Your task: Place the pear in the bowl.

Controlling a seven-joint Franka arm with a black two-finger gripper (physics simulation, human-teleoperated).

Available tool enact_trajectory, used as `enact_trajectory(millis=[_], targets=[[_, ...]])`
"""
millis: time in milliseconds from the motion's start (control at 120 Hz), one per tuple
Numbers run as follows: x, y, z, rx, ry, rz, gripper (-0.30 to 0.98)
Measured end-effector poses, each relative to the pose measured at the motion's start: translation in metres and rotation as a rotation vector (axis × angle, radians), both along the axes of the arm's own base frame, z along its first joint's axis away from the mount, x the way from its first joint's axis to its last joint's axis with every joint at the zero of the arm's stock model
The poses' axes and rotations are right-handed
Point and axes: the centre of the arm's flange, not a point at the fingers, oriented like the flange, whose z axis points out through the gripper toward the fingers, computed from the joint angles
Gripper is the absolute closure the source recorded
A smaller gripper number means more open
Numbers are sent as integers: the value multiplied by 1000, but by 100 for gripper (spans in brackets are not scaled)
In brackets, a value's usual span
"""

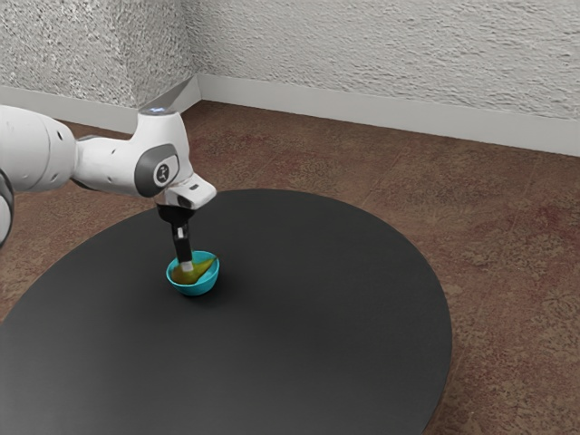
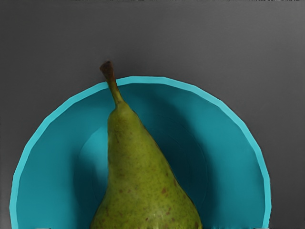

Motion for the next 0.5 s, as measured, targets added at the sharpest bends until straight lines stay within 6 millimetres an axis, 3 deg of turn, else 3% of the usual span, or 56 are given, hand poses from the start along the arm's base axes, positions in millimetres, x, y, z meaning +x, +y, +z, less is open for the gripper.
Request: enact_trajectory(millis=[67, 133, 233, 350, 458, 500], targets=[[-1, -4, 6, -2, -6, -11, 11], [-4, -13, 33, -3, -21, -19, 8], [-21, -36, 108, 10, -48, -22, 5], [-56, -65, 203, 8, -96, -36, 3], [-80, -92, 268, -2, -144, -81, 2], [-86, -101, 283, -5, -150, -96, 1]])
